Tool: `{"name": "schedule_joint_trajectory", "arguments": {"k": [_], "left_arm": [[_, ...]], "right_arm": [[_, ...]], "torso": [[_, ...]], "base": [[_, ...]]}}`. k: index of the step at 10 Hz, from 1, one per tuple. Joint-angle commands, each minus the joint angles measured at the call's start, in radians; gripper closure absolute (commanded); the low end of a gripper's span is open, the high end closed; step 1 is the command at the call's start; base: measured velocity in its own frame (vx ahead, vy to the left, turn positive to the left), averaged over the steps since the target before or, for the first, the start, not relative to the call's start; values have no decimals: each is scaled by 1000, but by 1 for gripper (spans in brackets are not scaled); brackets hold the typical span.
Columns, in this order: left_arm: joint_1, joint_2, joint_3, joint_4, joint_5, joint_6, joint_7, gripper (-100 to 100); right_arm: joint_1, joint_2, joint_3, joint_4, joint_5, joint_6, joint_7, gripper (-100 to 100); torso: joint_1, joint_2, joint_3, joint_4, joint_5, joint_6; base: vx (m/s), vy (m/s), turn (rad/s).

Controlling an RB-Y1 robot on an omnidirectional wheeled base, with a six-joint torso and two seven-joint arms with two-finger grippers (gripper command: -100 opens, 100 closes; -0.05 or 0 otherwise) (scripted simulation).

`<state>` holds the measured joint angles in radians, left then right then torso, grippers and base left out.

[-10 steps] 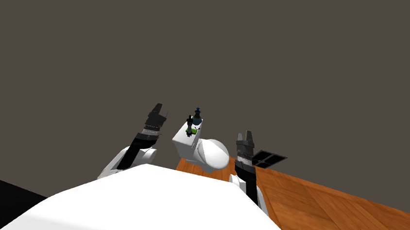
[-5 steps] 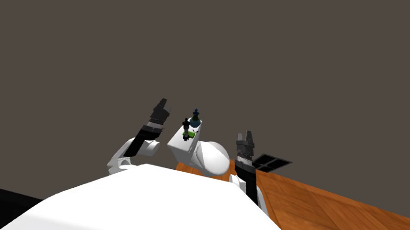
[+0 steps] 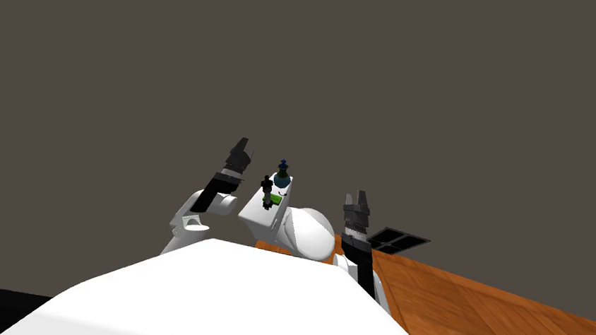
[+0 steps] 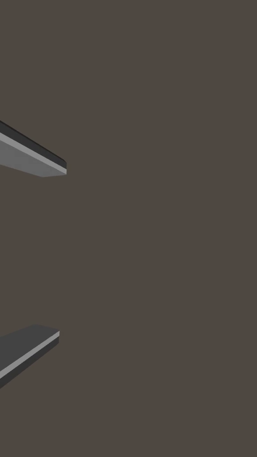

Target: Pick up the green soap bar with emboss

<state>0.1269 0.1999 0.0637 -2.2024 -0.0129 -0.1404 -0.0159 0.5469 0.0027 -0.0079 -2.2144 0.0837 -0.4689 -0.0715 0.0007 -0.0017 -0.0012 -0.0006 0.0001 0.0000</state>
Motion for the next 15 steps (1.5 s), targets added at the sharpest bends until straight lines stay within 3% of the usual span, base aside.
{"name": "schedule_joint_trajectory", "arguments": {"k": [1, 2, 3, 11, 15], "left_arm": [[-30, 4, 2, 7, 6, 50, 0, -100], [-72, 9, 7, 26, 16, 83, -1, -100], [-85, 9, 7, 26, 16, 116, -1, -100], [-85, 9, 7, 26, 16, 116, -1, -100], [-108, 18, 7, 55, 37, 235, 35, -100]], "right_arm": [[0, 0, 0, 0, 0, 0, 0, 0], [0, 0, 0, 0, 0, 0, 0, 0], [0, 0, 0, 0, 0, 0, 0, 0], [0, 0, 0, 0, 0, 0, 0, 0], [0, 0, 0, 0, 0, 0, 0, 0]], "torso": [[0, 0, 0, 0, 0, 0], [0, 1, 1, 0, 0, 0], [-1, 2, 1, 0, 0, 0], [-1, 3, 2, 1, 0, 0], [1, 1, 1, 0, 0, 0]], "base": [[0, 0, 0], [0, 0, 0], [8, 11, -31], [-2, -2, 7], [10, 13, -40]]}}
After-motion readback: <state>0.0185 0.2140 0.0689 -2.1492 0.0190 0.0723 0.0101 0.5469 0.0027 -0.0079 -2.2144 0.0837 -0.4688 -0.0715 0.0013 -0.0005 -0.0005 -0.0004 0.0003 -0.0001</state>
